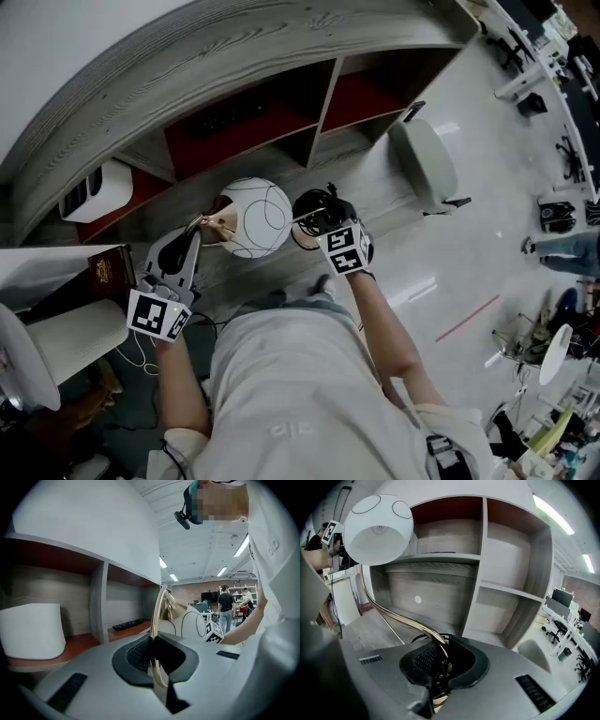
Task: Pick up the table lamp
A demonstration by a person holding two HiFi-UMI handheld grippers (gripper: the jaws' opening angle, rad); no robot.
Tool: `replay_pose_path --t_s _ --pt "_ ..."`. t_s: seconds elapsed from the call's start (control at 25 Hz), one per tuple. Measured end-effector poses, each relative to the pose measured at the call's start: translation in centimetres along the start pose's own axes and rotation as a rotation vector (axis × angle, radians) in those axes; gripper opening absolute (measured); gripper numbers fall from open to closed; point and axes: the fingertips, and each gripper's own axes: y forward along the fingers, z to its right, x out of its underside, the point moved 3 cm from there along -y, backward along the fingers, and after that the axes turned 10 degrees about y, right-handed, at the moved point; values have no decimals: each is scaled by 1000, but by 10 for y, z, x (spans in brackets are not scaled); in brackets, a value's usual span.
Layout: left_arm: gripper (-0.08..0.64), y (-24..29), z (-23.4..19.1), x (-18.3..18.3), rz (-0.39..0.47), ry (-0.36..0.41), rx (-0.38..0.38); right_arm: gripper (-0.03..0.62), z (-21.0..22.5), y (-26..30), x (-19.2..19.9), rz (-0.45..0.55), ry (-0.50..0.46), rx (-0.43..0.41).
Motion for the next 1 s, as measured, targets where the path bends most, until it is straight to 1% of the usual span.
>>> replay_pose_path --t_s 0.28,0.44,0.56,0.76,1.0 --pt "21 -3 -2 -26 73 -19 -49 54 17 -35 -36 6 -74 22" --pt "20 -8 -1 -39 105 -23 -68 57 23 -54 -51 -4 -100 25" --pt "20 -10 -2 -45 123 -37 -81 60 27 -67 -64 -7 -127 29" --pt "20 -8 -1 -53 152 -63 -101 60 38 -84 -84 -6 -182 63" --pt "18 -5 -1 -60 184 -68 -113 60 46 -96 -99 6 -215 89"
